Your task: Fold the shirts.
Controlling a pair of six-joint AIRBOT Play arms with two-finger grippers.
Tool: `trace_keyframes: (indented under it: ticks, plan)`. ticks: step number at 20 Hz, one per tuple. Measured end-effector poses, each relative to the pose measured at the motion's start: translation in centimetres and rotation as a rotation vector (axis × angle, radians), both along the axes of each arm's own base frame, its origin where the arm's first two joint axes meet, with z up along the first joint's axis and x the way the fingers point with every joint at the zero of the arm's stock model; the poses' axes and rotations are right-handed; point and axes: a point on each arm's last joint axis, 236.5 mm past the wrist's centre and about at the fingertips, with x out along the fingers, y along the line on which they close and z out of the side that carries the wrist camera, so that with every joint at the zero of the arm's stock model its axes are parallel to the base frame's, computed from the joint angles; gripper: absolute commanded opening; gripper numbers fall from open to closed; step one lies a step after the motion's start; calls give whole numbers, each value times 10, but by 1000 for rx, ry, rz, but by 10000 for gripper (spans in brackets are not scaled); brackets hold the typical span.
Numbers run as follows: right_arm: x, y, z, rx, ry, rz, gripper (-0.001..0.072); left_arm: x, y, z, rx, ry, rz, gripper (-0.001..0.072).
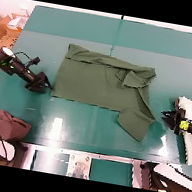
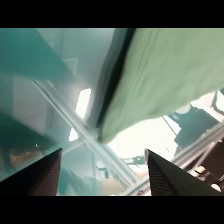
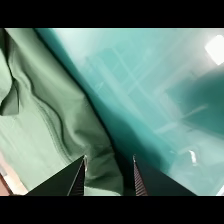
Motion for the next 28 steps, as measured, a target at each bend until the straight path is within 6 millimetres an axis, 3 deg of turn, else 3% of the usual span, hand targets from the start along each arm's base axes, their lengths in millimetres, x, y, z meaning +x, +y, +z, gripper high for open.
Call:
trace_keyframes:
  ticks: [3,5,6,7,8,19,22,24,28]
  plan:
    - [4,9,2,-8,-10,42,515,6,-15,-8,21,-39,-12,596]
    - [7,18,2,-17,-20,86,517,7,-25,-11,28,-49,-29,594]
    - [8,22,3,-25,-25,111,544,5,-30,-12,30,-49,-44,474]
    - [9,26,3,-40,-30,146,544,5,-32,-16,45,-54,-57,217]
    - [10,29,3,-58,-32,177,544,6,-32,-20,65,-68,-70,71]
    - [2,49,-13,-225,51,461,532,17,-34,-18,98,-122,-116,51]
    - [4,46,-16,-256,68,465,274,18,-34,-16,97,-124,-119,23]
    - [9,46,-16,-256,62,446,17,18,-34,-15,95,-123,-121,21]
    - [29,58,5,-188,-3,405,15,23,-33,-1,90,-141,-143,21]
